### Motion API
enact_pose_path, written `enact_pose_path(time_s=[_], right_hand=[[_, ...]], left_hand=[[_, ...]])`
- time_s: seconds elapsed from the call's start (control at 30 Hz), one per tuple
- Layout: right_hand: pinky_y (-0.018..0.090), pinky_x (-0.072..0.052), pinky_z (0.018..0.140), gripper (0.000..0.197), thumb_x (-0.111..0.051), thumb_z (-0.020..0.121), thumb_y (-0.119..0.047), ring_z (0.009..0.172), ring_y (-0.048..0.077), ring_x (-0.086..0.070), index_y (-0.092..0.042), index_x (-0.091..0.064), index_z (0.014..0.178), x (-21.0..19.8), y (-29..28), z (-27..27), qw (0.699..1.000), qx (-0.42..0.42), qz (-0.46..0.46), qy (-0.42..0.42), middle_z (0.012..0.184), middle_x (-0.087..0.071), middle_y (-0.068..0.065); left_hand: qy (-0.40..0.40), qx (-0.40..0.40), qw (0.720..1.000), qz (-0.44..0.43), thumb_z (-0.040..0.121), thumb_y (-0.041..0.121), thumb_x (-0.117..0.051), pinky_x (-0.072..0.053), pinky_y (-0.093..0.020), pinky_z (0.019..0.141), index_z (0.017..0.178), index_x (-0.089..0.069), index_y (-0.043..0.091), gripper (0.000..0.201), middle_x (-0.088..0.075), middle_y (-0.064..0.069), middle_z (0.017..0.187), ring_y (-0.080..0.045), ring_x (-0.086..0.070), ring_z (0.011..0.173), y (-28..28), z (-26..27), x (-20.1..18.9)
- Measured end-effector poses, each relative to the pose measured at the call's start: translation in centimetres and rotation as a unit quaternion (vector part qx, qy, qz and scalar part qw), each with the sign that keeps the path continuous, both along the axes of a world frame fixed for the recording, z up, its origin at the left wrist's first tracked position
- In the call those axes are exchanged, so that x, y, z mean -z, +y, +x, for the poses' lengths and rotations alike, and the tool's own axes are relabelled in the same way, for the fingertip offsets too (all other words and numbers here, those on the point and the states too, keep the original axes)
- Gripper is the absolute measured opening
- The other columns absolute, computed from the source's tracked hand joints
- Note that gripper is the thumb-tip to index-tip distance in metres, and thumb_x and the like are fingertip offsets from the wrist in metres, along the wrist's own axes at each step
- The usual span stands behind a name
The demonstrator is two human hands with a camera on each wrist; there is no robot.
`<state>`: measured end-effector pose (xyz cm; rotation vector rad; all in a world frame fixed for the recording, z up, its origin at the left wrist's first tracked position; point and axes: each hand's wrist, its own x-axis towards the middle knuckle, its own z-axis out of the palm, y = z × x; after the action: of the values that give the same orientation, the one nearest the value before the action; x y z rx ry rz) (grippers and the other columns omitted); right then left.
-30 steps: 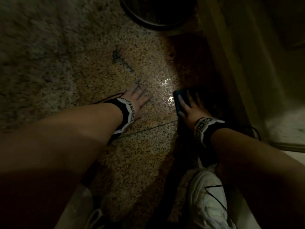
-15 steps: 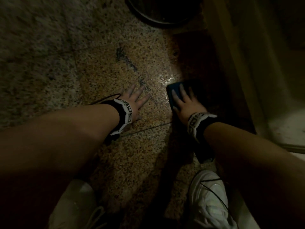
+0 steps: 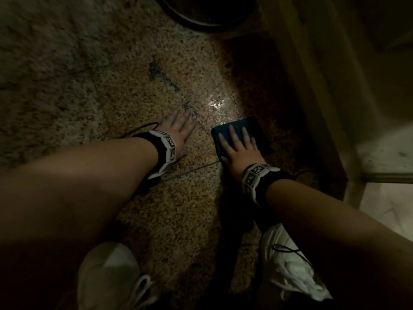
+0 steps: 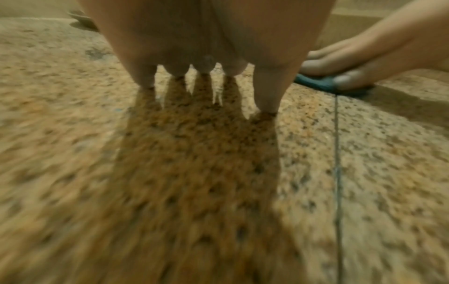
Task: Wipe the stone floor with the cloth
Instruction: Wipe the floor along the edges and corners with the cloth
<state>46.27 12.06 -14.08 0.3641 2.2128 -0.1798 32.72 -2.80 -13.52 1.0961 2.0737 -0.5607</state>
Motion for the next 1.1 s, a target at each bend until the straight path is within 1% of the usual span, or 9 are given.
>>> enact_pose_path(time_s=[0.1,0.2,0.3,0.43,0.6,0.7,0.8,0.97,1.1], right_hand=[[0.048,0.006,0.117,0.06,-0.02,0.103,-0.045,0.142,0.031,0.026,-0.038,0.021,0.147,-0.2,-0.2,-3.1,1.0,0.022,-0.005,0.013,0.152,0.035,-0.004],[0.049,0.005,0.117,0.06,-0.021,0.103,-0.045,0.142,0.031,0.025,-0.037,0.019,0.147,-0.4,-0.2,-6.5,0.999,0.031,-0.015,0.032,0.153,0.033,-0.004],[0.05,0.006,0.117,0.06,-0.021,0.103,-0.045,0.142,0.031,0.025,-0.036,0.017,0.148,-0.3,-0.5,-8.0,0.998,0.035,-0.019,0.046,0.153,0.033,-0.004],[0.049,0.004,0.117,0.06,-0.019,0.103,-0.046,0.142,0.031,0.024,-0.035,0.017,0.148,-0.4,-0.5,-7.6,0.998,0.02,-0.016,0.052,0.153,0.032,-0.003],[0.049,0.003,0.118,0.06,-0.018,0.102,-0.047,0.143,0.031,0.024,-0.036,0.02,0.147,-0.1,-1.2,-4.5,0.999,-0.041,-0.013,0.031,0.153,0.033,-0.003],[0.049,0.007,0.116,0.06,-0.017,0.102,-0.046,0.141,0.032,0.027,-0.036,0.023,0.146,0.0,-2.7,-1.7,0.997,-0.077,-0.021,0.015,0.152,0.035,-0.003],[0.048,0.012,0.115,0.06,-0.016,0.102,-0.046,0.139,0.031,0.032,-0.035,0.025,0.145,0.0,-3.8,0.0,0.994,-0.107,-0.028,-0.004,0.15,0.038,-0.003],[0.049,0.013,0.115,0.06,-0.018,0.103,-0.045,0.139,0.03,0.033,-0.038,0.022,0.146,0.1,-4.2,-0.1,0.995,-0.087,-0.042,0.005,0.15,0.037,-0.006],[0.05,0.013,0.113,0.059,-0.019,0.103,-0.044,0.14,0.03,0.031,-0.039,0.02,0.147,0.0,-4.6,-2.6,0.997,-0.063,-0.046,0.029,0.152,0.035,-0.006]], left_hand=[[-0.002,-0.032,0.999,0.017,0.093,0.06,-0.039,0.0,-0.041,0.117,0.148,0.019,0.028,0.087,0.028,-0.004,0.154,-0.027,0.016,0.144,-1.4,-0.3,0.2],[0.006,-0.049,0.999,0.011,0.093,0.061,-0.035,-0.002,-0.043,0.117,0.149,0.017,0.028,0.083,0.027,-0.004,0.155,-0.028,0.016,0.145,-2.8,-0.5,0.4],[0.009,-0.057,0.998,-0.007,0.093,0.062,-0.035,-0.004,-0.044,0.118,0.148,0.02,0.029,0.084,0.029,-0.003,0.154,-0.028,0.017,0.144,-3.7,-0.8,0.3],[0.014,-0.06,0.998,-0.014,0.092,0.063,-0.036,-0.004,-0.044,0.118,0.147,0.022,0.029,0.087,0.03,-0.001,0.154,-0.027,0.018,0.144,-3.9,-1.0,0.3],[0.024,-0.057,0.998,-0.016,0.088,0.068,-0.04,-0.004,-0.045,0.118,0.147,0.023,0.027,0.095,0.029,-0.003,0.154,-0.029,0.019,0.144,-3.7,-1.4,0.4],[0.025,-0.073,0.997,-0.017,0.084,0.07,-0.044,-0.004,-0.044,0.117,0.146,0.025,0.027,0.102,0.029,-0.004,0.154,-0.029,0.017,0.144,-3.5,-1.8,0.3],[0.022,-0.093,0.995,-0.008,0.084,0.068,-0.047,-0.004,-0.044,0.117,0.147,0.022,0.027,0.102,0.028,-0.004,0.155,-0.03,0.016,0.144,-3.3,-2.0,0.2],[0.016,-0.109,0.994,0.003,0.08,0.069,-0.052,-0.004,-0.046,0.117,0.148,0.021,0.026,0.109,0.028,-0.003,0.155,-0.029,0.018,0.144,-3.3,-1.9,0.6],[0.011,-0.121,0.993,0.001,0.077,0.072,-0.053,-0.004,-0.047,0.117,0.147,0.023,0.027,0.113,0.03,-0.003,0.154,-0.028,0.02,0.144,-3.7,-1.8,0.5]])
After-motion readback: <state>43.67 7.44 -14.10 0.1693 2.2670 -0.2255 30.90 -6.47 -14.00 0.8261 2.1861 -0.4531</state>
